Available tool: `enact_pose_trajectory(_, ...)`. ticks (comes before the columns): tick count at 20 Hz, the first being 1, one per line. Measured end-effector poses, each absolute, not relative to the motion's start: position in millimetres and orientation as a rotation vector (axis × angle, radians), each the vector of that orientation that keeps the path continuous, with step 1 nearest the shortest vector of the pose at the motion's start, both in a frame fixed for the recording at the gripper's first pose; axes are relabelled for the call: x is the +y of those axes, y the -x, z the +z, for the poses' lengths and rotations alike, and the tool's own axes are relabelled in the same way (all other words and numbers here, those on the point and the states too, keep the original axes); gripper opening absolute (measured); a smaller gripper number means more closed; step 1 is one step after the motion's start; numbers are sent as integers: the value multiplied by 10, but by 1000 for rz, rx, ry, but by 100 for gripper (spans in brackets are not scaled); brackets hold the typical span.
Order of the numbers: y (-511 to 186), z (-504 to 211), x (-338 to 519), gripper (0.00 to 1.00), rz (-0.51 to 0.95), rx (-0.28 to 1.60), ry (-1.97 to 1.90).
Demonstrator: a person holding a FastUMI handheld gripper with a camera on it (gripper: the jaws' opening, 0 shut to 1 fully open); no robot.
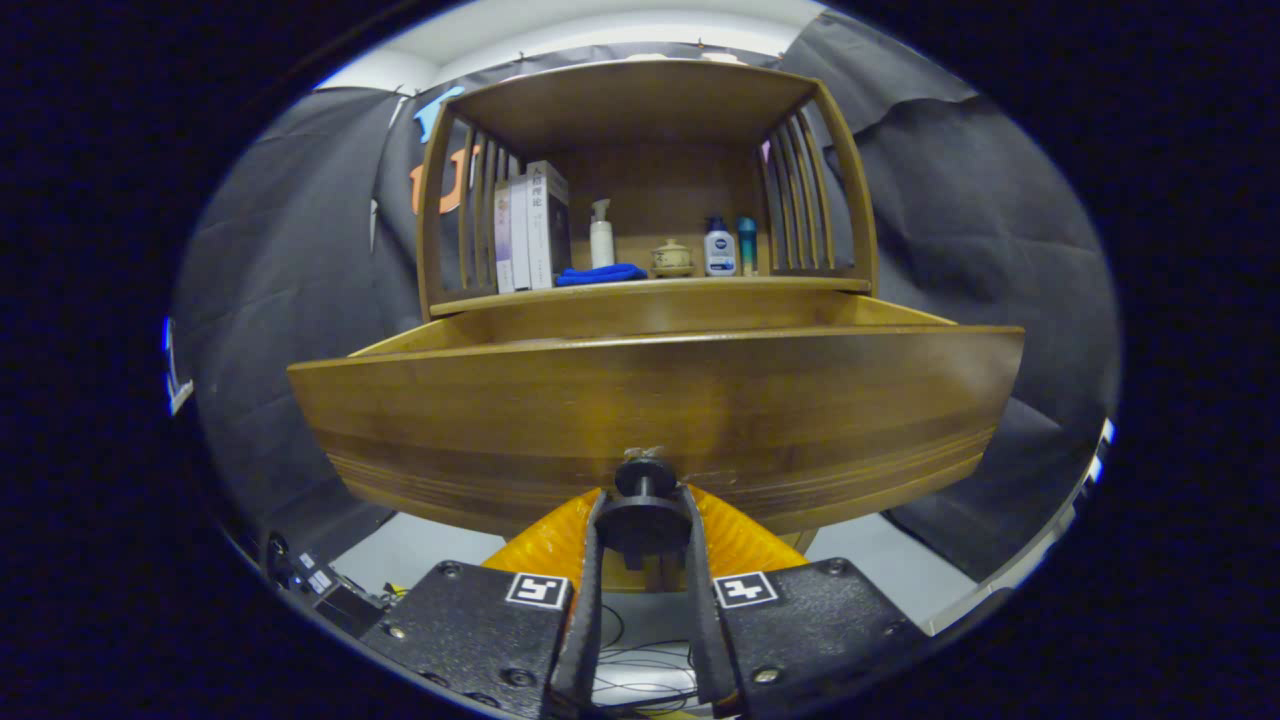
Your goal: Pull open the drawer, take out the items inside it, and place them on the countertop above the cabinet.
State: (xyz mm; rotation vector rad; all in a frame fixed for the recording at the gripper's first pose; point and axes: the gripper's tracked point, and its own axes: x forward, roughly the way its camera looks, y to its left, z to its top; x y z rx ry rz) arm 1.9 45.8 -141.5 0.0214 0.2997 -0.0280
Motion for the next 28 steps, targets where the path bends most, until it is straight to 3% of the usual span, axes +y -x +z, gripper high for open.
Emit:
enact_pose_trajectory(1,23,-1397,463,43,-18,303,-54)
enact_pose_trajectory(6,196,-1261,246,93,-37,287,-38)
enact_pose_trajectory(10,421,-1067,196,100,2,296,-61)
enact_pose_trajectory(17,493,-256,-70,100,-27,227,-63)
enact_pose_trajectory(24,-97,518,40,99,7,247,-64)
enact_pose_trajectory(28,-661,627,110,99,-12,361,-71)
